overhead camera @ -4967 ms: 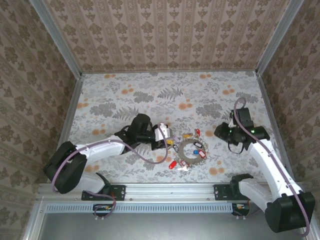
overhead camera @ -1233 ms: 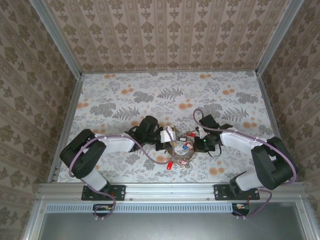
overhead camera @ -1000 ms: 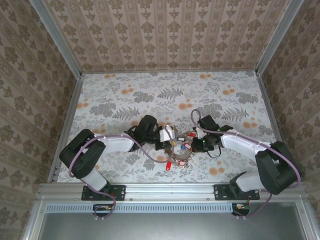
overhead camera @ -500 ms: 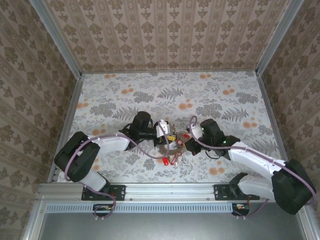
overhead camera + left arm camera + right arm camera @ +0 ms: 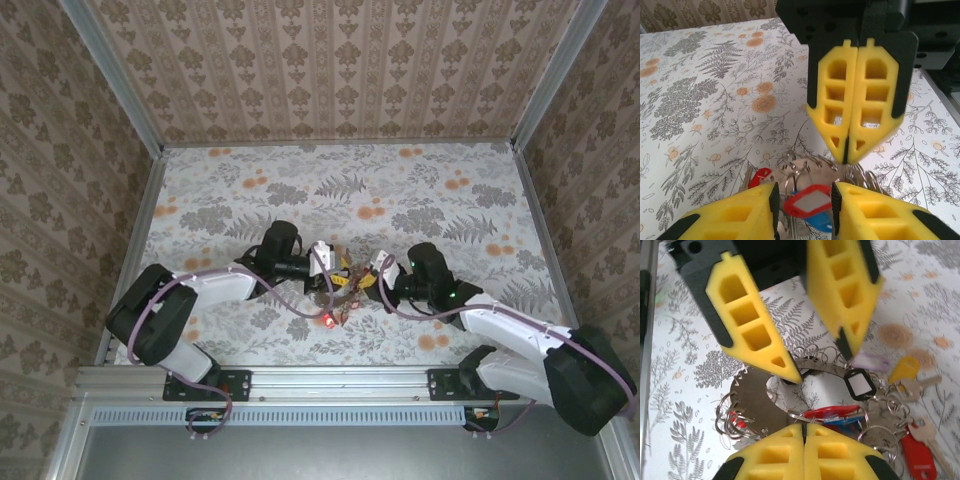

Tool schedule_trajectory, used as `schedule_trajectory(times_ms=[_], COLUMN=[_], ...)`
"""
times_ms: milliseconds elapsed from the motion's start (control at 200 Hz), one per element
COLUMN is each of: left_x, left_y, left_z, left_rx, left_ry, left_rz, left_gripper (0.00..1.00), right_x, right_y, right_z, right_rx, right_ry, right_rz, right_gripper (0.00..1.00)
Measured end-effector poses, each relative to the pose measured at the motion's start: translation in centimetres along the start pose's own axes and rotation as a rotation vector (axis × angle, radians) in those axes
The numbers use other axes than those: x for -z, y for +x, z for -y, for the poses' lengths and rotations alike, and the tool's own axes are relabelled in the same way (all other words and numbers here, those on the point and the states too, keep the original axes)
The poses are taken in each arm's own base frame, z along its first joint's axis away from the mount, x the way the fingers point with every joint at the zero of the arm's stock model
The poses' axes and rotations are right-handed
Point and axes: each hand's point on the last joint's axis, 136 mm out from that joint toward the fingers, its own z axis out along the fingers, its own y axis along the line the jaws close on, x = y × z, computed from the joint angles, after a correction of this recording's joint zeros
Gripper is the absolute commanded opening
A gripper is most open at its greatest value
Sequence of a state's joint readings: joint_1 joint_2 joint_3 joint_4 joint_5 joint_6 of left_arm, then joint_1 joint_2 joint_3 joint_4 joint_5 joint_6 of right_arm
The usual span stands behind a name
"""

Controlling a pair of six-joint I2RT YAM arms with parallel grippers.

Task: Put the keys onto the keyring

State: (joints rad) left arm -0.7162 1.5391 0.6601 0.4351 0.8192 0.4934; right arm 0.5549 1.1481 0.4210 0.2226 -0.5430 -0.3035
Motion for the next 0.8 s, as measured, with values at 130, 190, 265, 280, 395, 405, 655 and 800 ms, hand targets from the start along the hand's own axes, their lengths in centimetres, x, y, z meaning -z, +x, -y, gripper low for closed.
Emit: schedule_trajectory(times_ms=[130, 190, 265, 280, 395, 405, 655, 800], left_x=[0.4, 0.7, 0.9, 1.0, 1.4, 1.5, 4.2, 5.5], left_y=[0.0, 0.3, 0.6, 0.6, 0.8, 0.8, 1.6, 1.8], left_z=[-0.5, -0.6, -0.5, -0.5, -0.7, -0.7, -4.2, -5.9], left_rx=[-0.005, 0.002, 0.001, 0.0, 0.001, 0.001, 0.043, 0.077], left_ry=[-0.016, -0.017, -0.013, -0.013, -0.03, -0.034, -0.234, -0.33], left_rz=[0.011, 0.008, 0.001, 0.0, -0.011, -0.013, -0.071, -0.085], left_gripper=[0.35, 0.35, 0.35, 0.34, 0.34, 0.34, 0.34, 0.34], right_x=[-0.9, -1.2, -1.5, -1.5, -1.3, -1.3, -1.6, -3.1], right_y=[-0.1, -0.1, -0.1, -0.2, -0.6, -0.7, 0.1, 1.9], right_z=[-0.3, -0.5, -0.5, -0.5, -0.1, -0.1, -1.0, -2.5], right_rx=[0.07, 0.092, 0.117, 0.123, 0.154, 0.155, 0.18, 0.211], right_ry=[-0.047, -0.065, -0.078, -0.08, -0.087, -0.087, -0.132, -0.185], right_rz=[0.023, 0.031, 0.03, 0.029, 0.034, 0.034, 0.016, -0.042], right_gripper=[0.0, 0.0, 0.0, 0.0, 0.0, 0.0, 0.0, 0.0])
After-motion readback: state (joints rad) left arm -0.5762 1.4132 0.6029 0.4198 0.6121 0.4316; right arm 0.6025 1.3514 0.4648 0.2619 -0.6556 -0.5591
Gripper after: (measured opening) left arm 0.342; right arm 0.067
